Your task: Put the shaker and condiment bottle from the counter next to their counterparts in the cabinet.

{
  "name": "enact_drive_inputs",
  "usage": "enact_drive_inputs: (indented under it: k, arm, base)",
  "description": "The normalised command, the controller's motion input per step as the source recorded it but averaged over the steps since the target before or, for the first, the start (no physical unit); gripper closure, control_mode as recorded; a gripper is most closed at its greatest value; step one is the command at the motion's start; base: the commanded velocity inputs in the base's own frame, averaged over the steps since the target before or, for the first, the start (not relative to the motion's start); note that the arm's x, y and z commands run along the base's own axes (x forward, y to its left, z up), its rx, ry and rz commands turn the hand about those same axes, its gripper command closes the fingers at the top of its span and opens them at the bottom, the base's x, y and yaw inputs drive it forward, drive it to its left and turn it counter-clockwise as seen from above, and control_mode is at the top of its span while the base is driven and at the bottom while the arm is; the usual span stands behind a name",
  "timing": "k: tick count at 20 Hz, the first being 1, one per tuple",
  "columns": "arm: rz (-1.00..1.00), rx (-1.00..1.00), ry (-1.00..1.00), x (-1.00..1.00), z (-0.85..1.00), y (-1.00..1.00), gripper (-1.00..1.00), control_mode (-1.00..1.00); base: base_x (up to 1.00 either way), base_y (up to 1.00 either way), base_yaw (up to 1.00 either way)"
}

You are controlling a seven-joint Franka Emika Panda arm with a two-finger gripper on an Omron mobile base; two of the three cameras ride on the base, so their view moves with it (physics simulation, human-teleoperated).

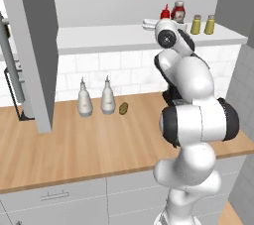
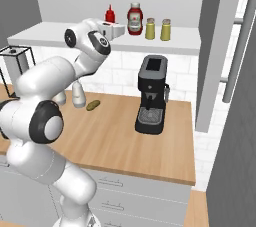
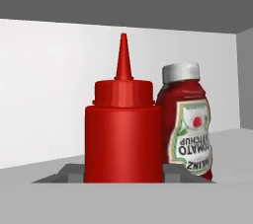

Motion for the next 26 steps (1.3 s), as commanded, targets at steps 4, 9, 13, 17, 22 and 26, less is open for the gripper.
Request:
enact_drive_inputs:
  k: [4,9,13,17,22,26]
  arm:
    - [0.00,-0.05,-0.01,0.22,-0.24,0.00,-1.00,-1.00]
    - [0.00,-0.04,-0.02,0.17,-0.16,0.00,-1.00,-1.00]
    - [0.00,-0.02,0.00,0.05,-0.10,0.00,-1.00,-1.00]
    - [0.00,0.00,-0.03,-0.13,-0.12,-0.09,-1.00,-1.00]
    - [0.00,0.00,-0.11,-0.58,-0.14,-0.21,-1.00,-1.00]
    - [0.00,0.00,-0.14,-0.84,-0.18,-0.25,-1.00,-1.00]
  base:
    - [0.00,0.00,0.00]
    - [0.00,0.00,0.00]
    - [0.00,0.00,0.00]
    - [0.00,0.00,0.00]
    - [0.00,0.00,0.00]
    - [0.00,0.00,0.00]
